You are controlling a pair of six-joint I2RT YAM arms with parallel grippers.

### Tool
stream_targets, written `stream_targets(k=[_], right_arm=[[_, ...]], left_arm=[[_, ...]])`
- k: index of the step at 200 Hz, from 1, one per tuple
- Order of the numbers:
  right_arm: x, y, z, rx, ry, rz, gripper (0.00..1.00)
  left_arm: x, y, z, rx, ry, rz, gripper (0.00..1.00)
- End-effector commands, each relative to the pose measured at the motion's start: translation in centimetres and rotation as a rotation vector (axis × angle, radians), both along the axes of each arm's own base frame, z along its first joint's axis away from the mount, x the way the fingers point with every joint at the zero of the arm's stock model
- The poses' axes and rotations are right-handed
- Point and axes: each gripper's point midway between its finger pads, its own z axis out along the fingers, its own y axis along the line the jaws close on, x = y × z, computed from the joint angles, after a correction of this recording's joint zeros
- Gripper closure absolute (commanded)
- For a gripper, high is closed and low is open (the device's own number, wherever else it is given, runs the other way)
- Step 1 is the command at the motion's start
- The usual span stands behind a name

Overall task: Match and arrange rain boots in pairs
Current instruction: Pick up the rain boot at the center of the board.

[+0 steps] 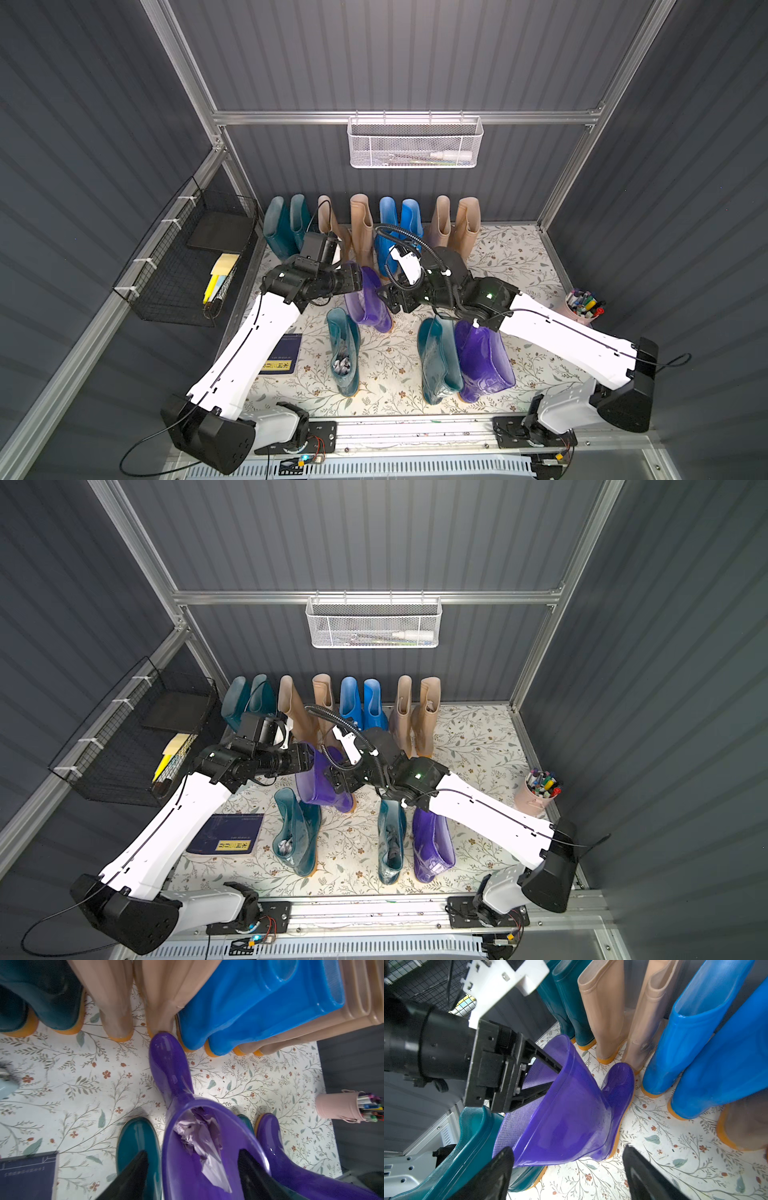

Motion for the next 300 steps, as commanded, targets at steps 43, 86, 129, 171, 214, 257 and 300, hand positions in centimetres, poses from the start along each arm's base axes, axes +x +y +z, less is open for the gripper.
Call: stream_targets(k=[43,86,129,171,214,257,300], right_arm=[[-0.6,2.1,0.5,0.045,0.002,0.007,0.12],[-0.3,2.3,-0.3,0.018,-0.005,-0.035,0.11],[-0.3,3.1,-0.5,0.017,-0.023,-0.059,0.10],[0.0,3.5,-1.2,0.005,-0.026,-0.085,0.11],[0.7,3.2,-1.8,-0.025,-0.047,-0.131,0.15],[1.1,2.9,-2.6,-0.053,-0.050,-0.160,0.23],[1.4,3.0,-3.4,-0.071,-0.045,-0.169,0.28]], left_arm=[[0.1,-2.3,2.7,-0.152,-0.056,-0.069,0.35],[0.2,-2.9,3.1,-0.189,-0.063,-0.082,0.38],[0.2,-3.8,2.9,-0.244,-0.058,-0.102,0.42],[0.4,-4.2,3.2,-0.276,-0.064,-0.112,0.45],[0.4,-4.4,3.3,-0.290,-0.067,-0.112,0.46],[0.7,-4.6,3.4,-0.310,-0.072,-0.105,0.47],[0.5,-5.1,3.3,-0.339,-0.063,-0.121,0.49]])
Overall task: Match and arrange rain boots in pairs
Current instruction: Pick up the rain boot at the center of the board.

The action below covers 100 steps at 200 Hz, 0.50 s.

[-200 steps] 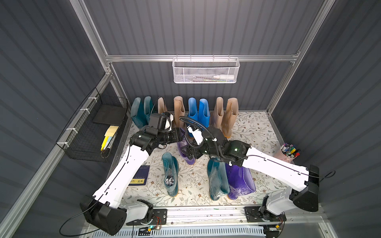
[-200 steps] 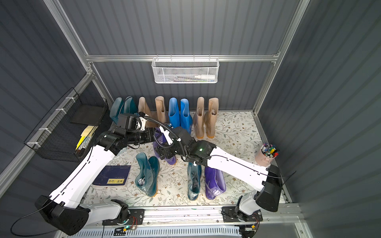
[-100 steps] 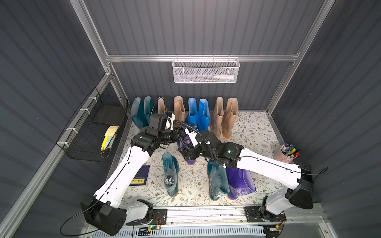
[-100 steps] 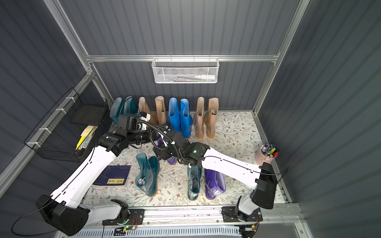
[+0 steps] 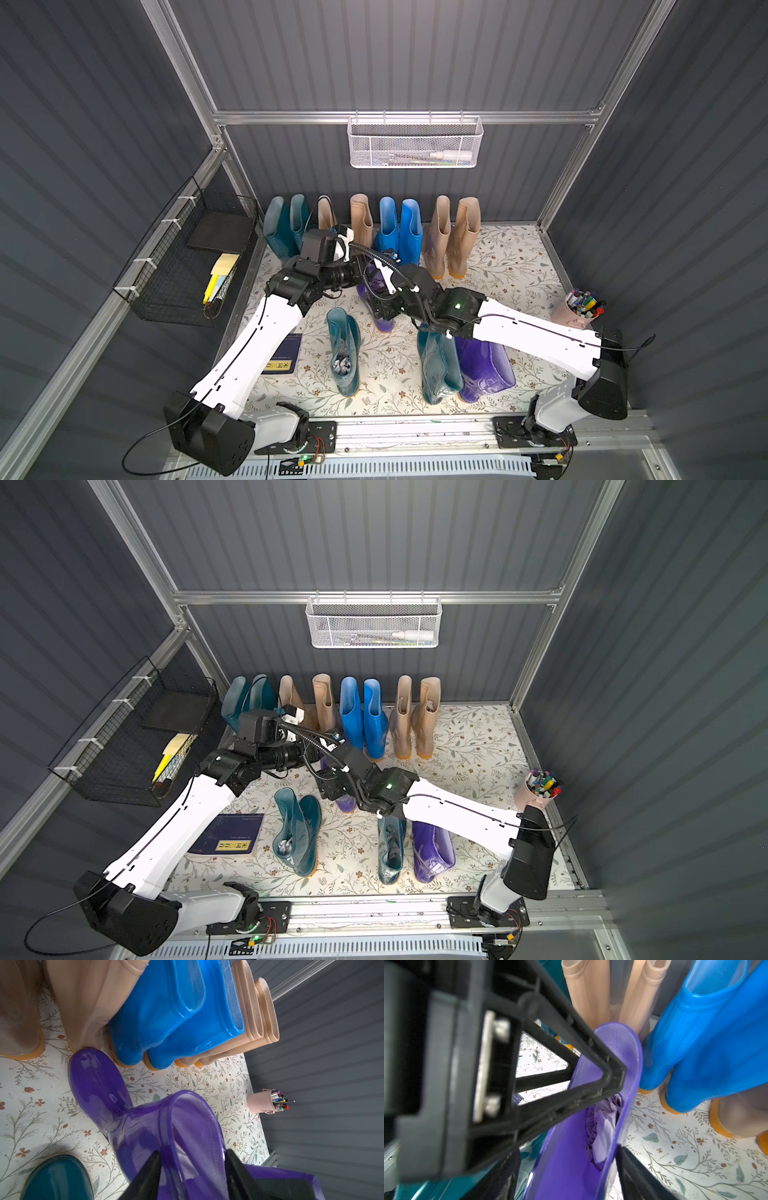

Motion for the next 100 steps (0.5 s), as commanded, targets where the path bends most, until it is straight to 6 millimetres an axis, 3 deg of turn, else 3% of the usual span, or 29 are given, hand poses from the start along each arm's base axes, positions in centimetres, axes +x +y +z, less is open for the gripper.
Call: stream_targets(k=[1,21,58,100], right_arm=[[0.4,0.3,0.2,0.005,-0.008,-0.026,0.28],[0.6,0.3,-0.1,-0.006,-0.008,-0.034,0.34],[1.0,-0.3,-0.4,-0.031,-0.018,-0.063,0.63],[1.5,-1.3,-0.3,-0.039,-0.020,-0.077,0.80]], left_arm=[[-0.3,-0.2,0.8,-0.038,-0.012,-0.010,0.49],[-0.3,-0.1,1.0,-0.038,-0.018,-0.007,0.49],[-0.5,0.2,1.3,-0.024,-0.023,-0.003,0.49],[-0.2,2.2,1.5,0.067,-0.045,0.079,0.45]])
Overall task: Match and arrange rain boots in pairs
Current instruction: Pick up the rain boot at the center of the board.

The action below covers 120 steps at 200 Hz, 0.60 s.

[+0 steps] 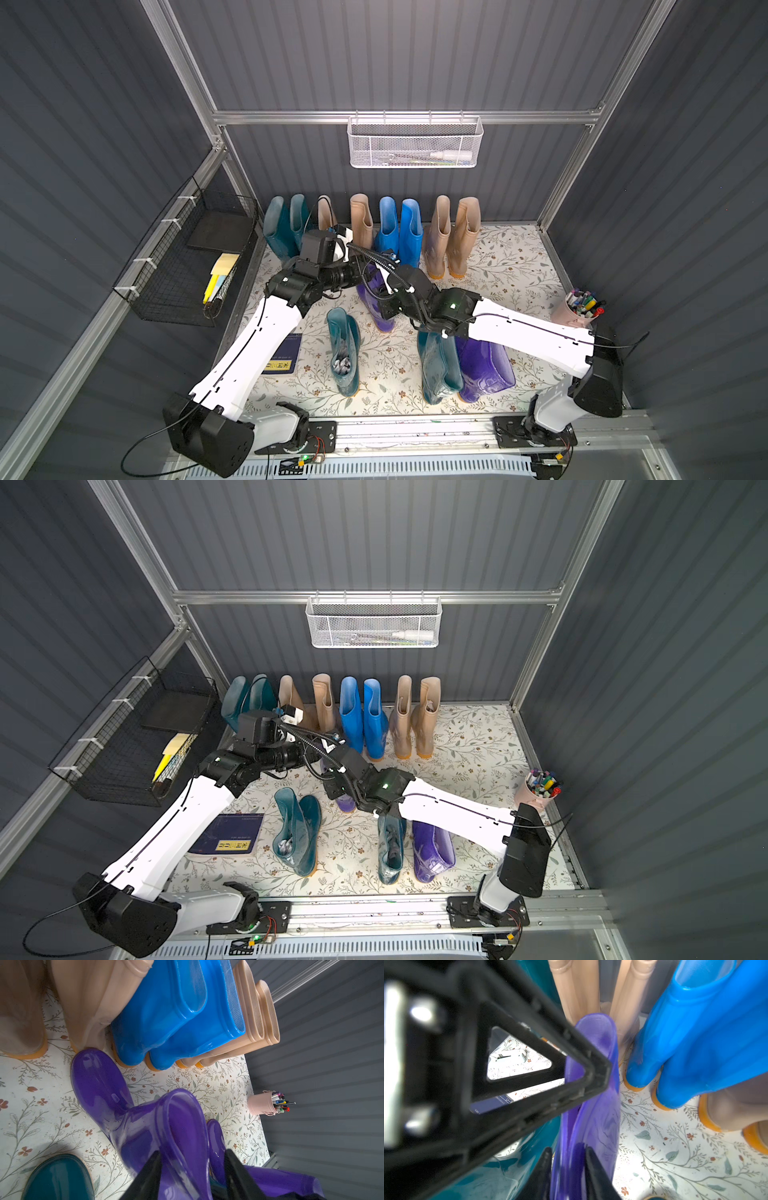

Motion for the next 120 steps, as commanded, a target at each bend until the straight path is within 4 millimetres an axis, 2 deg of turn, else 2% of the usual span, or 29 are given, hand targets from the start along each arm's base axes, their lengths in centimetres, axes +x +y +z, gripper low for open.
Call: stream_targets(k=[1,36,58,68,71,76,120], right_arm=[[0.6,-0.9,0.5,-0.010,-0.008,-0.028,0.81],[1.3,-1.6,0.5,-0.007,-0.002,-0.029,0.91],[1.7,-1.8,1.0,0.007,-0.006,-0.015,0.97],[1.7,-1.7,1.6,0.016,-0.016,0.001,0.99],[1.7,-1.6,1.8,0.019,-0.021,0.007,0.99],[1.7,-1.5,2.1,0.022,-0.026,0.018,1.00],[1.2,-0.6,5.9,0.033,-0.089,0.118,1.00]], left_arm=[[-0.3,1.7,1.3,0.054,-0.035,0.053,0.45],[-0.8,2.9,2.9,0.103,-0.079,0.074,0.29],[-1.1,3.7,3.6,0.137,-0.097,0.086,0.24],[-1.3,4.1,3.5,0.156,-0.100,0.094,0.22],[-1.3,4.2,4.9,0.147,-0.131,0.100,0.21],[-1.4,4.4,5.3,0.152,-0.141,0.107,0.21],[-2.0,6.5,6.1,0.227,-0.169,0.167,0.20]])
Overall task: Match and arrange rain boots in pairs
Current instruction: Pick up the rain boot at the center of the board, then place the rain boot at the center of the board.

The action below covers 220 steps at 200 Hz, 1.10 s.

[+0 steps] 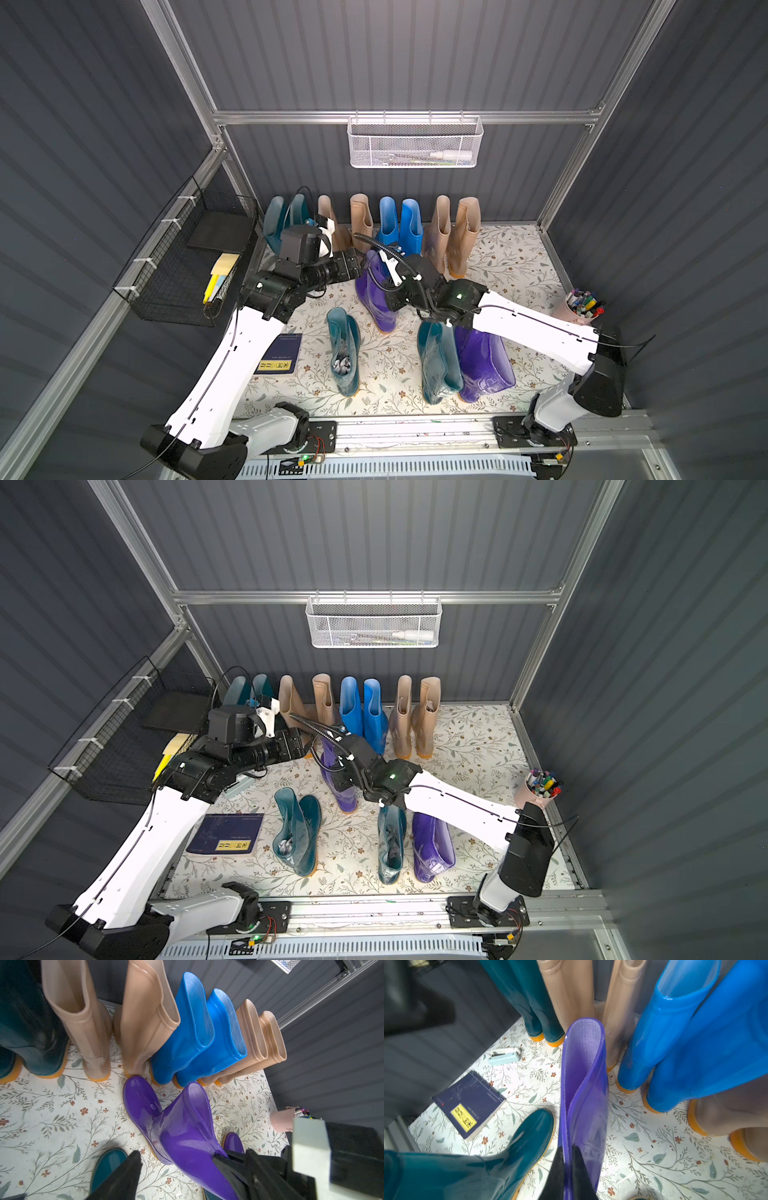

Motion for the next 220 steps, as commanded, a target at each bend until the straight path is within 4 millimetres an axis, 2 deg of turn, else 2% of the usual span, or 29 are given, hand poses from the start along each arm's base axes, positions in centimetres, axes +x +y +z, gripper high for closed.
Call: stream_targets(k=[1,55,73,104,121,155,220], right_arm=[[-0.2,0.8,5.4,0.070,-0.093,0.072,1.00],[-0.3,0.8,11.2,0.119,-0.196,0.123,1.00],[-0.1,0.2,12.7,0.115,-0.227,0.114,1.00],[0.5,-1.6,16.2,0.140,-0.297,0.082,1.00],[0.7,-2.9,17.6,0.138,-0.317,0.072,1.00],[0.7,-5.9,22.2,0.167,-0.393,0.045,1.00],[-0.1,-13.7,29.1,0.202,-0.536,-0.068,1.00]], left_arm=[[-0.6,1.9,0.6,0.075,-0.019,0.047,0.20],[-1.0,2.9,0.3,0.107,-0.019,0.081,0.20],[-1.1,3.3,0.2,0.122,-0.018,0.091,0.20],[-1.5,4.1,1.1,0.149,-0.047,0.106,0.19],[-1.7,4.4,1.8,0.159,-0.060,0.114,0.19],[-1.9,4.8,2.4,0.169,-0.079,0.123,0.19],[-1.9,4.9,1.8,0.176,-0.068,0.127,0.19]])
